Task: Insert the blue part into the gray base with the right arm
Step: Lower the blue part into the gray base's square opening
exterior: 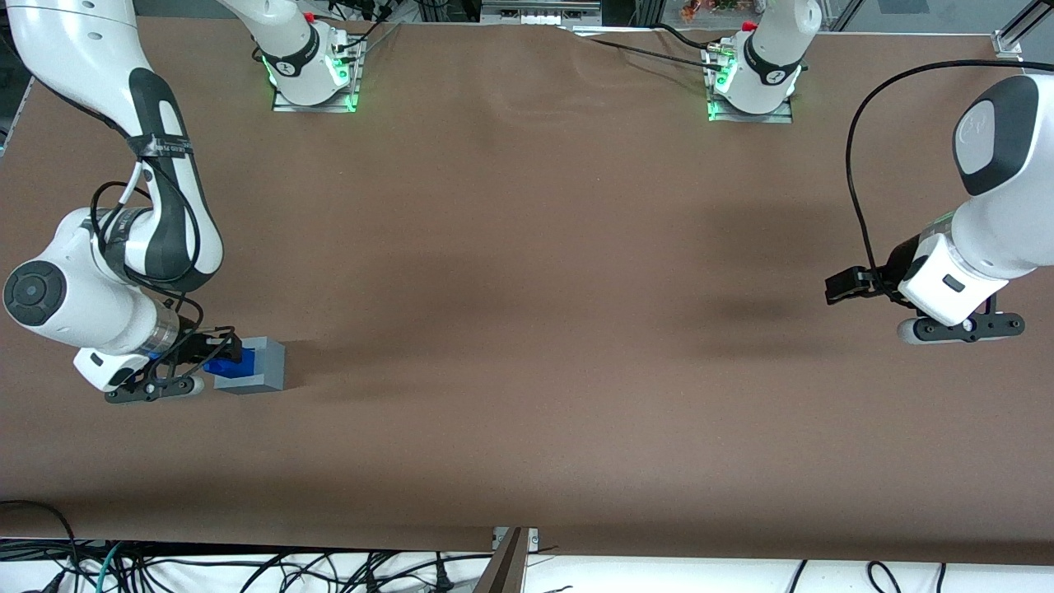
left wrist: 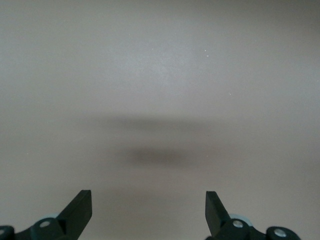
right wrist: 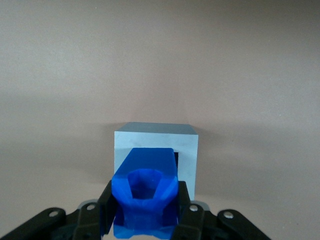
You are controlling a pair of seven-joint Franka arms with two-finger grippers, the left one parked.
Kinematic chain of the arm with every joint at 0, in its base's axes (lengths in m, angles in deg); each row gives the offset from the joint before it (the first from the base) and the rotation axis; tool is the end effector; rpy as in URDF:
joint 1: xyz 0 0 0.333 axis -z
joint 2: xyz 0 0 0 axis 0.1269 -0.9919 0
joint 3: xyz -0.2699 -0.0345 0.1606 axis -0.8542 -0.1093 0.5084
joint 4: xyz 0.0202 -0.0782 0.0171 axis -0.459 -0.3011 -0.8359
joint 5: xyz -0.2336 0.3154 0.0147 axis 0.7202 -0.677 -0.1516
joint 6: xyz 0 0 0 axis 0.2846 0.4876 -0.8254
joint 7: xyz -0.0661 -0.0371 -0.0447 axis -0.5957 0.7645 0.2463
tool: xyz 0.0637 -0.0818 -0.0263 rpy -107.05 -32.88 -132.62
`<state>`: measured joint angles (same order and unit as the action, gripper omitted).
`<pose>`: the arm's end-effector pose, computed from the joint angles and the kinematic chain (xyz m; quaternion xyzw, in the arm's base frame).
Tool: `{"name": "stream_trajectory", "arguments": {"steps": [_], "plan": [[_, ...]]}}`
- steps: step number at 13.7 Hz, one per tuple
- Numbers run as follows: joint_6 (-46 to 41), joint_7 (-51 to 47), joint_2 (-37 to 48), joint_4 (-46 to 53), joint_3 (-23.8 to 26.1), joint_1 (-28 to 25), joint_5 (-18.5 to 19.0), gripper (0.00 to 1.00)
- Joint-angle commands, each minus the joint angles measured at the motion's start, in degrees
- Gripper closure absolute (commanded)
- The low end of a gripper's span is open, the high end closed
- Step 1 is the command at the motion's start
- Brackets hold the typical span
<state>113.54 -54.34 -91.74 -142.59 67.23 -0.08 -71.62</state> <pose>0.6950 0.0010 0.3134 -0.9975 -0.0695 -0.0106 0.0014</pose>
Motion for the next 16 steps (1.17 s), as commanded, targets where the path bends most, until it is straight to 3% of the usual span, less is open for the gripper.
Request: {"name": "stream_trajectory", "arguments": {"steps": [1,16], "plan": [[0.7,-0.1,-0.7,-0.9,0.2,0.2,-1.0,0.68],[0.0,-1.8,-2.2,-1.2,0.2,0.9,-2.7,0.68]]}}
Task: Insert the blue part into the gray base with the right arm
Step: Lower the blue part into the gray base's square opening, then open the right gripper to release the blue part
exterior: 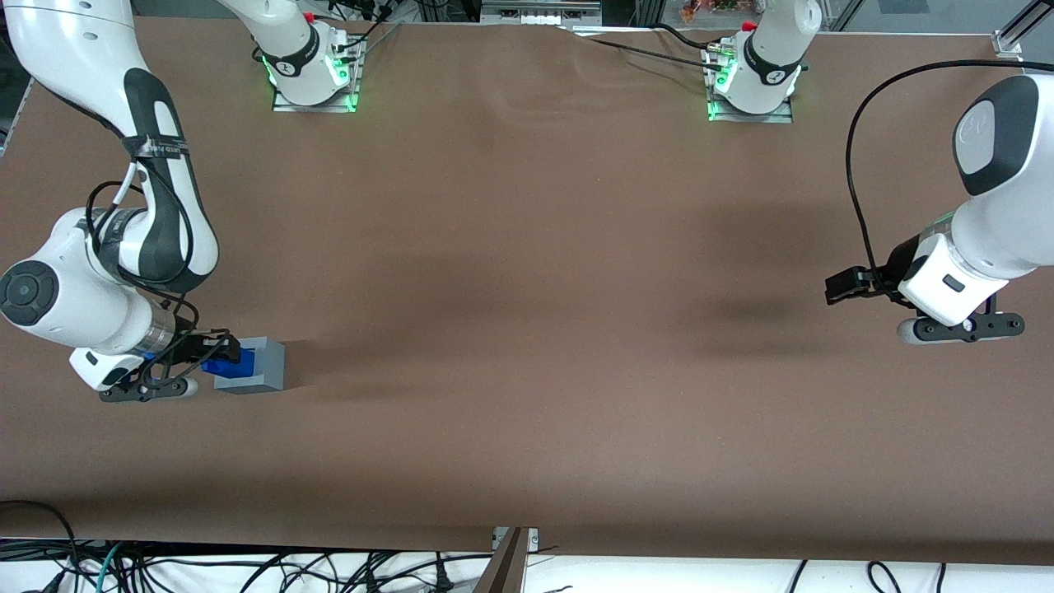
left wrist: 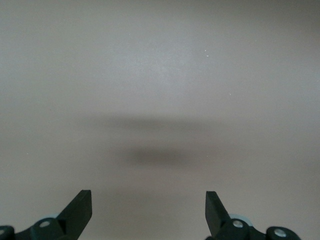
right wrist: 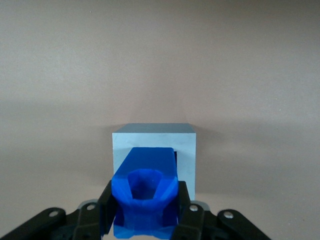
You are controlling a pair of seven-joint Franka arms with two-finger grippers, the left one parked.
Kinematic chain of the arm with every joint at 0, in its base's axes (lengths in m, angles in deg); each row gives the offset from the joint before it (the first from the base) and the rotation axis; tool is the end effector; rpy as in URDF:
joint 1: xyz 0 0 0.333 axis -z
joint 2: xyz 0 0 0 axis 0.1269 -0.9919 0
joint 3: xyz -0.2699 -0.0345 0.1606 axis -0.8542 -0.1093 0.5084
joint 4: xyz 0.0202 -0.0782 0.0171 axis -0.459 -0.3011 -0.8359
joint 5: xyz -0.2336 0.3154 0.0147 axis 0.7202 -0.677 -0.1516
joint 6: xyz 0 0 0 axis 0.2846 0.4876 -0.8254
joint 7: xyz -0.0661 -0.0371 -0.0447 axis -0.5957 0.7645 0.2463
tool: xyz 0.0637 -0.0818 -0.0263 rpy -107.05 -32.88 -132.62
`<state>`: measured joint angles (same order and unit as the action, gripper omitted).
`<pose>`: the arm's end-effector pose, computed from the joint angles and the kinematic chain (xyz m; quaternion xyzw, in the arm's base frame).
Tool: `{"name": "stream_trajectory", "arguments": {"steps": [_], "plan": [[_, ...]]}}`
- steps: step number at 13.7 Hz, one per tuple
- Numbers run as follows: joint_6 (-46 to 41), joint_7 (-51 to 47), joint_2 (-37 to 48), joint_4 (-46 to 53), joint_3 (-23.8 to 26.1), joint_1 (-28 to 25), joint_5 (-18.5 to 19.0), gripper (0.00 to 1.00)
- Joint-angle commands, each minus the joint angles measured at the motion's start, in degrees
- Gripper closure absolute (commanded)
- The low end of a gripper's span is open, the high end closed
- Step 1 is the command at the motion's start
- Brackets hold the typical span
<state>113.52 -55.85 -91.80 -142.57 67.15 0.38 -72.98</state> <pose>0.6951 -0.0044 0.3129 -0.9989 -0.0452 -0.0113 0.0110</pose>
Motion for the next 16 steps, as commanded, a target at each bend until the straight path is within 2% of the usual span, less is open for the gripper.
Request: {"name": "stream_trajectory", "arguments": {"steps": [1,7,14,15,16], "plan": [[-0.1,-0.1,-2.1,-1.2,0.3,0.4,-1.3,0.68],[-3.7,0.7,-1.6,-2.1,0.2,0.3,-1.3,0.68],[-0.5,1.0,-2.2,-1.6,0.1,0.4,-0.6,0.68],[0.3,1.0,-2.3,-1.6,0.1,0.5,-0.6,0.63],[0.4,0.7,-2.6,-1.6,0.1,0.5,-1.0,0.18]]}}
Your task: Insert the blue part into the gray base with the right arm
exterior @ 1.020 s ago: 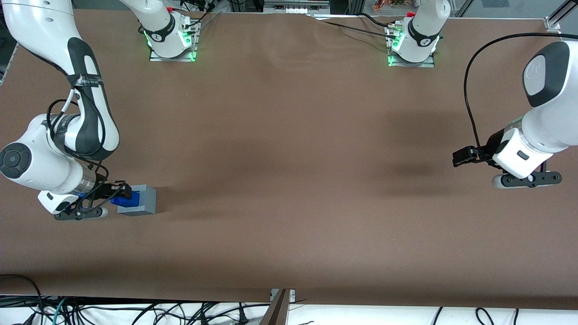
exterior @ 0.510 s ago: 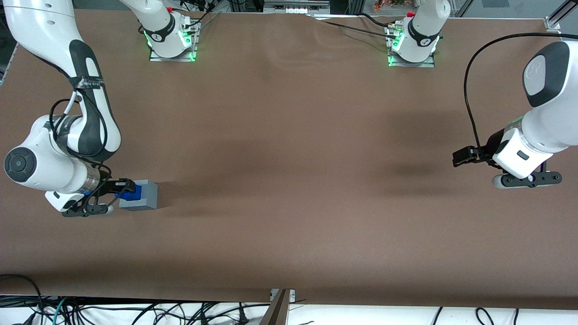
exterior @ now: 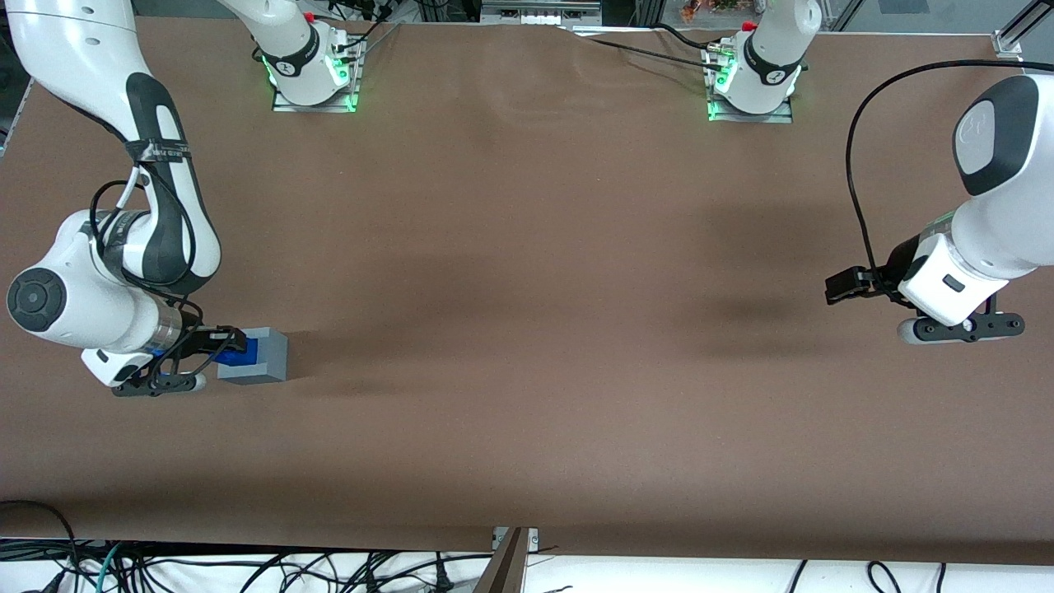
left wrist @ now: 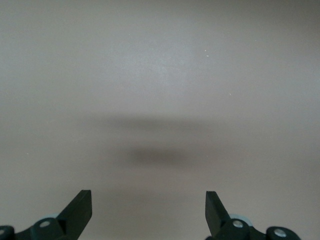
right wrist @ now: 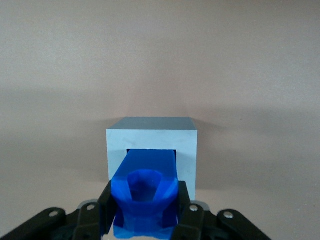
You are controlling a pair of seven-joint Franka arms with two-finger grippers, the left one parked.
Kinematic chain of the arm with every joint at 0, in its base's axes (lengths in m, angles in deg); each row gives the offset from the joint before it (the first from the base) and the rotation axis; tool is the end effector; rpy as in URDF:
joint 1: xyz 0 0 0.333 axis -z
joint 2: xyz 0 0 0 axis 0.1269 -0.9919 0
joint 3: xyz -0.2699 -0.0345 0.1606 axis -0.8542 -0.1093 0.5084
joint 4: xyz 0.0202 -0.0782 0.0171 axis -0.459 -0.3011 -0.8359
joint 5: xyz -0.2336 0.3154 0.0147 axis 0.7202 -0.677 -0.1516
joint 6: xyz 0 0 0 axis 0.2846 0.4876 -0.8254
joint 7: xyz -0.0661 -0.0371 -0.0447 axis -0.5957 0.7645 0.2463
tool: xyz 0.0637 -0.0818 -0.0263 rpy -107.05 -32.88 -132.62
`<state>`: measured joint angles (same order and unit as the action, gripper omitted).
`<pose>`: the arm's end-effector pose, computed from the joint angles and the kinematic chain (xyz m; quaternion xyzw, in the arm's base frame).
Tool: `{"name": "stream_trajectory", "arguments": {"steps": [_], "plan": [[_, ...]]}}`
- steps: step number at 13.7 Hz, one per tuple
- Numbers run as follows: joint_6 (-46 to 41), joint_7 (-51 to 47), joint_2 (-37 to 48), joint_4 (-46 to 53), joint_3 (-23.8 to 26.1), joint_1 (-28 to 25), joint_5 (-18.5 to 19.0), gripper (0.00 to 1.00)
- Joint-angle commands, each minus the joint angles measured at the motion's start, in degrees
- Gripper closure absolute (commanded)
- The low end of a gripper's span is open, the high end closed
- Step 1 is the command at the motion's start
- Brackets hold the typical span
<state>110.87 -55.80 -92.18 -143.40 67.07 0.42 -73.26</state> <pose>0.6863 -0.0056 0.2979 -0.9987 -0.0429 0.0219 0.0157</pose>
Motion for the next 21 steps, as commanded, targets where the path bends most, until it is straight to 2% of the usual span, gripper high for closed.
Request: {"name": "stream_trajectory", "arguments": {"steps": [1,4,7,10,14,17,21], "plan": [[2.9,0.0,-2.2,-0.7,0.2,0.4,-0.8,0.00],[1.1,0.2,-0.9,1.7,0.2,0.0,-0.8,0.00],[-4.3,-0.6,2.9,3.2,0.1,-0.2,-0.6,0.00],[-10.6,-1.6,10.3,3.2,0.2,-0.4,0.1,0.00],[-23.2,-5.7,22.6,1.9,0.5,-0.8,1.0,0.00],[-23.1,-5.9,32.0,-6.6,0.6,-0.8,1.3,0.00],[-23.5,-5.3,34.0,-8.3,1.1,-0.9,4.3,0.00]]}}
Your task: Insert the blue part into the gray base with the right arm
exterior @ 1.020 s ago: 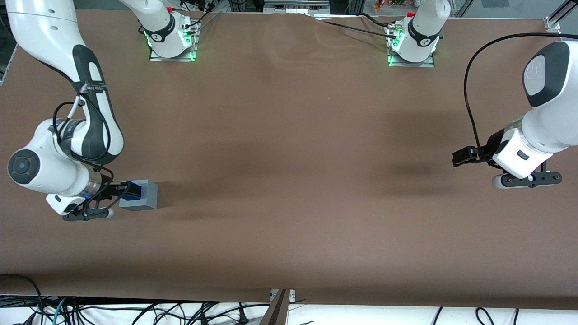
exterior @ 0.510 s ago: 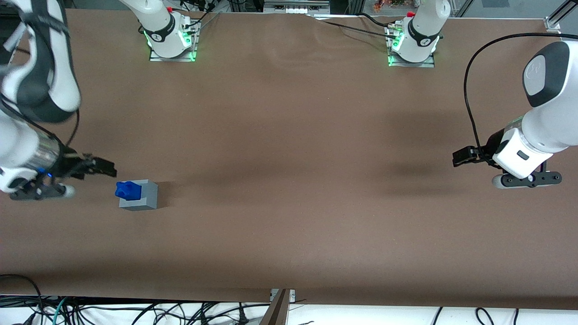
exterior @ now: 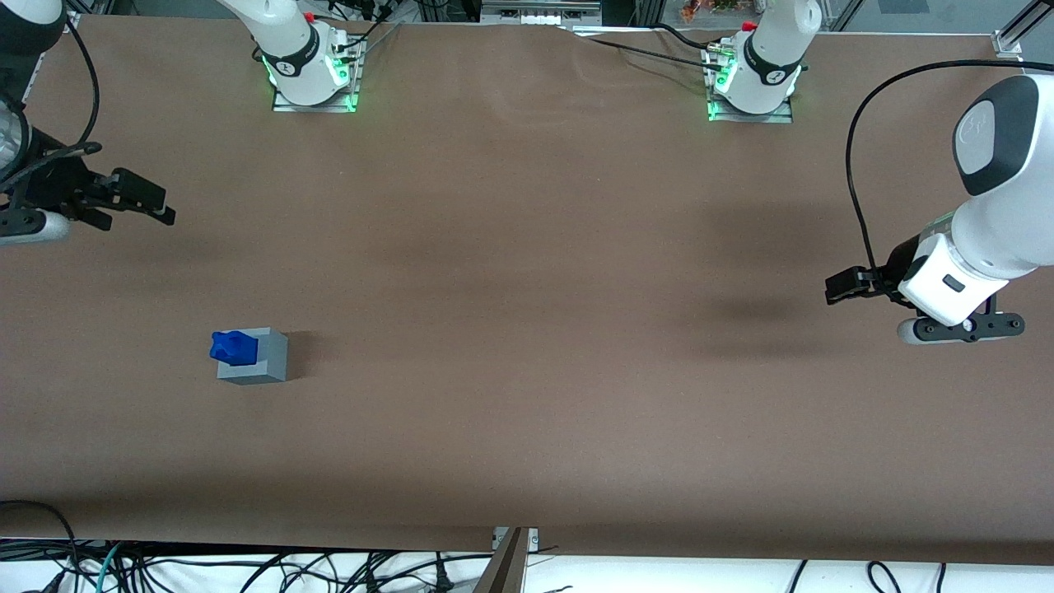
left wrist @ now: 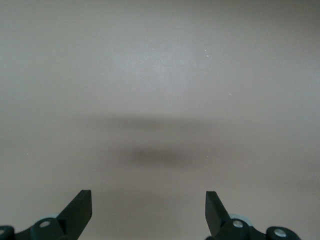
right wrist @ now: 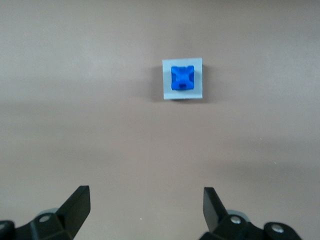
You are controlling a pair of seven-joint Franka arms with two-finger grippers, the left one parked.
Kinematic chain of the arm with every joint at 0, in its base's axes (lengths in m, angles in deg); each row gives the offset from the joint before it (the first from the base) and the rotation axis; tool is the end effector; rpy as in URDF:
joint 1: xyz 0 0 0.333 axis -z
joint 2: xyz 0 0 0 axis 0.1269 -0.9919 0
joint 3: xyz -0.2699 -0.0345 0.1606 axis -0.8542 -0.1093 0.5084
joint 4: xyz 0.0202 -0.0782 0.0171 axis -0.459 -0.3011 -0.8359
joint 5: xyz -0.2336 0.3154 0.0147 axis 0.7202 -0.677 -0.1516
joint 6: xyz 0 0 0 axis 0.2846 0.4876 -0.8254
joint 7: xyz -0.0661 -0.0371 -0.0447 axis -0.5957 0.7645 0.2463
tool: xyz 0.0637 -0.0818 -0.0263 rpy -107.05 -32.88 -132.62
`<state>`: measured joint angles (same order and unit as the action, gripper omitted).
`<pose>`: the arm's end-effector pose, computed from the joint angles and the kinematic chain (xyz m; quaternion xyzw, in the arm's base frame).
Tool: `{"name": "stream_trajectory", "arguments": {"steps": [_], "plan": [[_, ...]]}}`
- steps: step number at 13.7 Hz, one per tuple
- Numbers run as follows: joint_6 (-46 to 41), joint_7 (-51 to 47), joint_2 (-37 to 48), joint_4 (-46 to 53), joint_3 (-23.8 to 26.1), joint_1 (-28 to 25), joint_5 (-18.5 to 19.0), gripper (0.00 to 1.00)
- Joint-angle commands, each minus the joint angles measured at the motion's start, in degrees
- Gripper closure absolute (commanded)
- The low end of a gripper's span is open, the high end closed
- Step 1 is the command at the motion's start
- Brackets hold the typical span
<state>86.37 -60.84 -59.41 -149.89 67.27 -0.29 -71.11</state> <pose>0.5597 -0.0029 0.5683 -0.9985 -0.0253 0.0096 0.0480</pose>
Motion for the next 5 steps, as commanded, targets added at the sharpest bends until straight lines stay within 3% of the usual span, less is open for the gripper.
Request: {"name": "stream_trajectory", "arguments": {"steps": [1,5], "plan": [[0.8,-0.3,1.0,-1.2,1.7,-0.2,2.8,0.00],[-0.4,-0.4,0.0,1.0,1.9,-0.2,3.0,0.00]]}}
